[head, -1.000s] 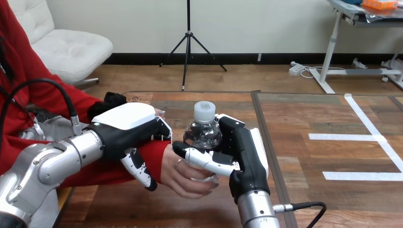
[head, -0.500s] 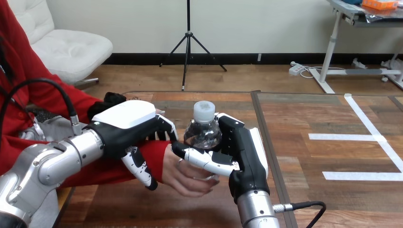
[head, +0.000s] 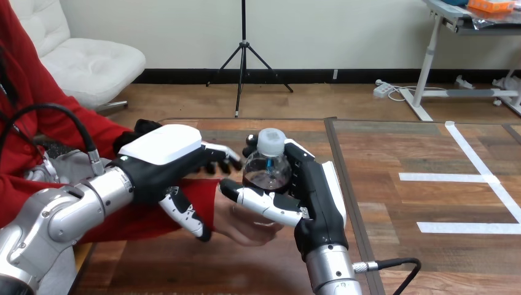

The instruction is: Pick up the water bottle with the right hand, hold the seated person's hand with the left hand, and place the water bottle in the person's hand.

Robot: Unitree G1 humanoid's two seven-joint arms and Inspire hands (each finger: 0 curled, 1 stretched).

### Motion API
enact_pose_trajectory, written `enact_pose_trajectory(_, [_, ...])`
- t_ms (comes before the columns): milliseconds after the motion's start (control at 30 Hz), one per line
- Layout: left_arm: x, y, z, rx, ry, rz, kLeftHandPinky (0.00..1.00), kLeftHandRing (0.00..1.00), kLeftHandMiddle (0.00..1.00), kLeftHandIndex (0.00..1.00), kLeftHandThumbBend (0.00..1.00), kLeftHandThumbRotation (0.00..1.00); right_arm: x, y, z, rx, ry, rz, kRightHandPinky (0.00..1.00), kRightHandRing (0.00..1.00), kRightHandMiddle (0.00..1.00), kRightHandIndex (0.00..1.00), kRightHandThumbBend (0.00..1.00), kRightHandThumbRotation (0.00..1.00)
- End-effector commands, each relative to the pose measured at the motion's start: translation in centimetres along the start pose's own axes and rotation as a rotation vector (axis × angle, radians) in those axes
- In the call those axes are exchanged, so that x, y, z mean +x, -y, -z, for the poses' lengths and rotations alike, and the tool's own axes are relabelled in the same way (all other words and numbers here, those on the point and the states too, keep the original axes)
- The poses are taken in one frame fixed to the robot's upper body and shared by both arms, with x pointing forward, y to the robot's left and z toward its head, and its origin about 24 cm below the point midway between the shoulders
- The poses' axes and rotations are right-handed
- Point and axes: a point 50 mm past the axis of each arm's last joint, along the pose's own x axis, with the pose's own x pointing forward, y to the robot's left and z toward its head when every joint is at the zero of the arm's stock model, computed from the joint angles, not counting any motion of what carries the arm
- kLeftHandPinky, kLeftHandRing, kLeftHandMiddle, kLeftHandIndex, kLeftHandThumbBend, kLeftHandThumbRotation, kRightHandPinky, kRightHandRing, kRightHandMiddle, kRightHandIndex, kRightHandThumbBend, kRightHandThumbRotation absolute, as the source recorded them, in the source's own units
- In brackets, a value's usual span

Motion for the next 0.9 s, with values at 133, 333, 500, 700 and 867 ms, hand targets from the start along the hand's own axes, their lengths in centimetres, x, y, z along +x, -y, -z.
enact_pose_trajectory(133, [0.3, -3.7, -0.8, 0.05, 0.045, -0.157, 0.84, 0.92, 0.9, 0.91, 1.0, 0.31, 1.9, -2.5, -4.9, 0.147, 0.194, 0.002, 0.67, 0.69, 0.73, 0.76, 0.99, 0.31])
enact_pose_trajectory(333, [0.1, -3.7, -0.9, 0.074, 0.036, -0.167, 0.89, 0.95, 0.93, 0.95, 1.0, 0.36, 1.9, -2.1, -4.9, 0.132, 0.193, 0.018, 0.71, 0.73, 0.76, 0.8, 1.0, 0.39])
enact_pose_trajectory(500, [-0.2, -3.6, -1.0, 0.081, 0.028, -0.17, 0.92, 0.97, 0.95, 0.97, 1.0, 0.38, 1.9, -1.7, -4.8, 0.122, 0.192, 0.021, 0.74, 0.76, 0.79, 0.82, 1.0, 0.47])
enact_pose_trajectory(700, [-0.6, -3.5, -1.0, 0.095, 0.022, -0.174, 0.96, 0.99, 0.98, 0.99, 1.0, 0.41, 1.9, -1.2, -4.7, 0.117, 0.196, 0.021, 0.78, 0.81, 0.84, 0.85, 1.0, 0.56])
enact_pose_trajectory(867, [-0.9, -3.3, -1.0, 0.087, 0.024, -0.182, 0.97, 1.0, 1.0, 1.0, 1.0, 0.45, 1.9, -0.8, -4.6, 0.102, 0.2, 0.014, 0.82, 0.86, 0.88, 0.89, 1.0, 0.63])
